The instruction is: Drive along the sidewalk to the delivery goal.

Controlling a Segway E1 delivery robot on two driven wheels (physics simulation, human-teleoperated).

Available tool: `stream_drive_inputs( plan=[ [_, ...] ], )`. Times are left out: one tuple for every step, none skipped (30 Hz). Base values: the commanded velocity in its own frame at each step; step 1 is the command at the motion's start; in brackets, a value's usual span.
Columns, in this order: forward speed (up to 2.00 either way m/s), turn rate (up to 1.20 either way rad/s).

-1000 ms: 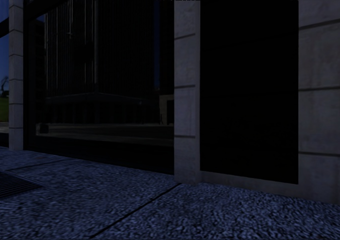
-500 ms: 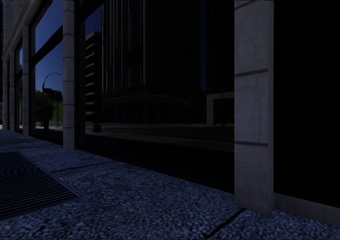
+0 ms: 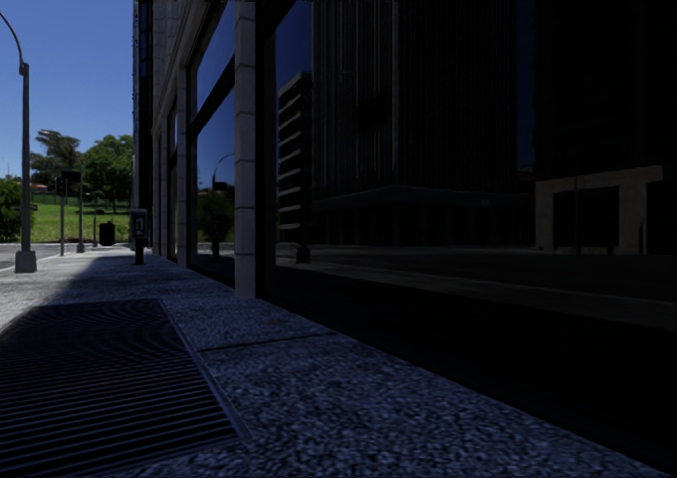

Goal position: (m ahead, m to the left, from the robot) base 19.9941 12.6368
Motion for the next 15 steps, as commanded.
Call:
stream_drive_inputs(
  plan=[
    [1.23,0.67],
    [1.23,0.67],
    [1.23,0.67],
    [1.23,0.67],
    [1.23,0.67],
    [1.23,0.67],
    [1.23,0.67],
    [1.23,0.67],
    [1.23,0.67],
    [1.24,0.67],
    [1.24,0.67],
    [1.25,0.67],
    [1.25,0.67],
    [1.25,0.67],
    [1.25,0.67]
  ],
)
